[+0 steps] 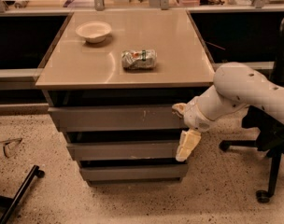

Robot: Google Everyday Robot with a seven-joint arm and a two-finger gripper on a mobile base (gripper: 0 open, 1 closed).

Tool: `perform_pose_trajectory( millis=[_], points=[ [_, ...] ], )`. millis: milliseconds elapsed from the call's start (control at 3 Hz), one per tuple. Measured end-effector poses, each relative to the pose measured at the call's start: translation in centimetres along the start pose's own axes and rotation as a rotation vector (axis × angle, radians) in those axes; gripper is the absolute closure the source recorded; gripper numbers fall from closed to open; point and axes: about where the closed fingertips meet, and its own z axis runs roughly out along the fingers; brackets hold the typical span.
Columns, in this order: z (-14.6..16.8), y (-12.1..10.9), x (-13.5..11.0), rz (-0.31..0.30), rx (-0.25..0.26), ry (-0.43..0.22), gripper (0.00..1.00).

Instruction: Open top drawer

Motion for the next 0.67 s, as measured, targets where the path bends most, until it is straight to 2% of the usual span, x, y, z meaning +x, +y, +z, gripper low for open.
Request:
perform_pose_trajectory(
  millis=[333,667],
  points=[
    [2.04,-1.43,0.22,-0.059,0.052,0.005,0.0],
    [2.04,-1.42,0.22,-0.059,0.052,0.005,0.0]
  ],
)
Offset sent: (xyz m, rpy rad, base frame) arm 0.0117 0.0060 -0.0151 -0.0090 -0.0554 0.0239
